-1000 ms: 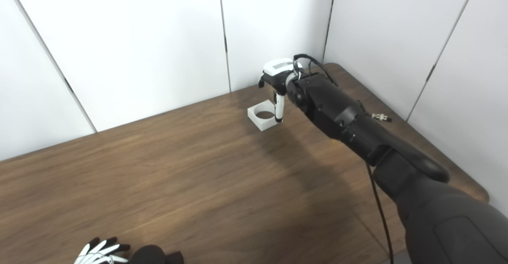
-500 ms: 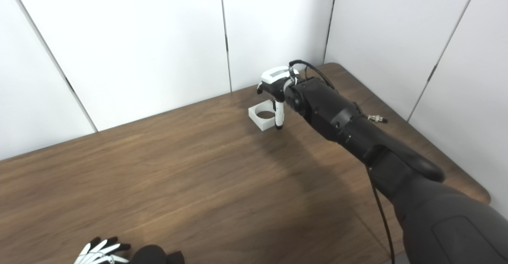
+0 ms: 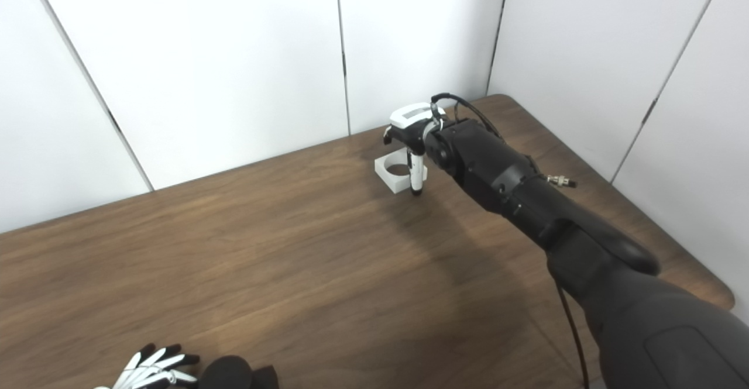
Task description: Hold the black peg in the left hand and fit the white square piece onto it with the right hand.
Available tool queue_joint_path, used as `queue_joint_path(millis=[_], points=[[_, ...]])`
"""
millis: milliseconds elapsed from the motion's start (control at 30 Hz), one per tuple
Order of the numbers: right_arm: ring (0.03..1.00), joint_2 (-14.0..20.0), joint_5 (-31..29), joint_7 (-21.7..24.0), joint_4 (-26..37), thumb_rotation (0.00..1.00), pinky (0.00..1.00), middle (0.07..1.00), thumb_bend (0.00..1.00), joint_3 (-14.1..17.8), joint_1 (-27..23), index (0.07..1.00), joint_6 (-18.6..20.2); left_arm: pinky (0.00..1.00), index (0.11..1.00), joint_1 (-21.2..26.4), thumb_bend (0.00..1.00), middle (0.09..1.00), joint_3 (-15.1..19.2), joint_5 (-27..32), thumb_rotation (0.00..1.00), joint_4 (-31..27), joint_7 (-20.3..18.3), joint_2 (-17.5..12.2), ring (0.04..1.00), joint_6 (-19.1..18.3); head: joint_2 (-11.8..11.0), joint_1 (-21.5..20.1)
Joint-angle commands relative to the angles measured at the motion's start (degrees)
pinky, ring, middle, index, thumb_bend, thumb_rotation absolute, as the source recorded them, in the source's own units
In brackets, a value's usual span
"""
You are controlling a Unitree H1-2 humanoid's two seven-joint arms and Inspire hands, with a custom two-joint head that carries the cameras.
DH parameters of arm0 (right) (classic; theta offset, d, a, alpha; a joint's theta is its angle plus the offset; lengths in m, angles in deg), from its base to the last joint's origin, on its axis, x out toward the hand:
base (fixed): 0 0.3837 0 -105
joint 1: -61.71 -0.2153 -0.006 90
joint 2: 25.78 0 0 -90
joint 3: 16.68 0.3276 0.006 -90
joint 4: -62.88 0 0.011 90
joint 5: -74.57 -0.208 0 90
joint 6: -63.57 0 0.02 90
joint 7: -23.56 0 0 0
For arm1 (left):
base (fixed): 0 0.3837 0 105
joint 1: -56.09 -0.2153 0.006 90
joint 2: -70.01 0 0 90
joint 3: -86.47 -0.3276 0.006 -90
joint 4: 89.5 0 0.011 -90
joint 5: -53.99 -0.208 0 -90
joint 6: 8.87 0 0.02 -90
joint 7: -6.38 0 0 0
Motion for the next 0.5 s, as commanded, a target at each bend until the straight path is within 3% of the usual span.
queue_joint_path(millis=[0, 233, 467], points=[[1.000, 1.37, 0.36, -1.85, 1.94, 0.11, 1.00, 0.963, 0.88, 1.23, -2.27, 0.853, -0.54, 1.00, 0.483, -2.26, 0.52, 0.804, -0.83, -2.61, 0.05, 1.45, -1.86, 0.06, 0.899, -3.32, 0.05, -0.10], [1.000, 1.10, 0.88, -2.15, 2.27, 0.13, 1.00, 0.945, 0.85, 0.86, -1.99, 0.810, -1.45, 1.00, 0.483, -2.53, 0.52, 0.802, -0.80, -2.73, 0.05, 0.96, -1.95, -0.03, 0.896, -3.33, 0.51, 0.05], [0.993, 0.93, 0.75, -2.82, 2.97, 0.13, 1.00, 0.916, 0.82, 1.31, -1.50, 0.692, -2.20, 1.00, 0.483, -2.68, 0.52, 0.802, -0.87, -2.72, 0.05, 0.26, -2.29, -0.06, 0.894, -3.89, 0.79, 0.18]])
